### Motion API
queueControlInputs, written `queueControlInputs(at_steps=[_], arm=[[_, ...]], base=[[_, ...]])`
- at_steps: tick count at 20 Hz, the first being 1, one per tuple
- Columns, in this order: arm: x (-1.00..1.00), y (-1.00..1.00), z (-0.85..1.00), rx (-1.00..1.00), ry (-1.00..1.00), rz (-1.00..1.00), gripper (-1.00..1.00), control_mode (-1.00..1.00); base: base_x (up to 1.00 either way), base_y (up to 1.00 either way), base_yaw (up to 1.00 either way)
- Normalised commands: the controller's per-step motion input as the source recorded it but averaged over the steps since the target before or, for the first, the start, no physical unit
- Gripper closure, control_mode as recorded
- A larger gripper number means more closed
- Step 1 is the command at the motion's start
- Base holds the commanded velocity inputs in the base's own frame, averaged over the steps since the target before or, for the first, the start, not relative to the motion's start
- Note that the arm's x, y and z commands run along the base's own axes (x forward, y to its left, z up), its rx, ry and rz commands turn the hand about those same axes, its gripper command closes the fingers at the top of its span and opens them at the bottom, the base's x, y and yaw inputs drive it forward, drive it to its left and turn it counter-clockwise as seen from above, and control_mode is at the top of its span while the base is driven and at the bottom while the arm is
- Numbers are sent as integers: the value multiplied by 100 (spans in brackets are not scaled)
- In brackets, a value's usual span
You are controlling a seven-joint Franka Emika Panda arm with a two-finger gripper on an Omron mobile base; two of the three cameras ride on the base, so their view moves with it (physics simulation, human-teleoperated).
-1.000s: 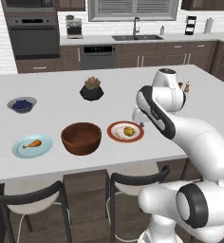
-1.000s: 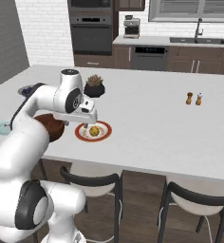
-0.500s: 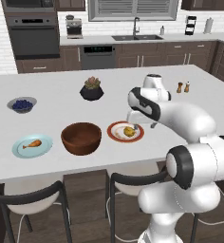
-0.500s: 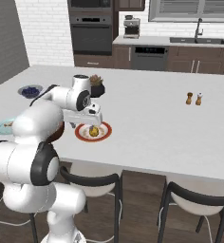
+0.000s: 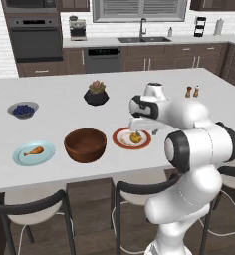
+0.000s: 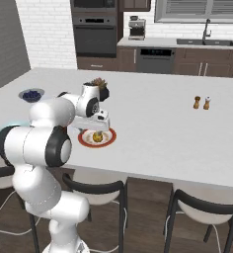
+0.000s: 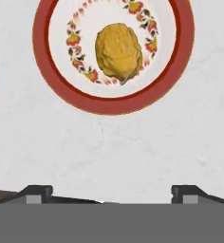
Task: Pick the chicken drumstick and squash from their plates and place them in the bowl. Then put the bowl in the fridge.
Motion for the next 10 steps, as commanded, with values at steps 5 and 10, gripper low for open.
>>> queueControlInputs(at_steps=[5, 10], arm=[[35, 2, -49, 0, 0, 2, -100, -100], [44, 0, -27, 0, 0, 0, -100, -100]], base=[[0, 0, 0], [0, 0, 0]])
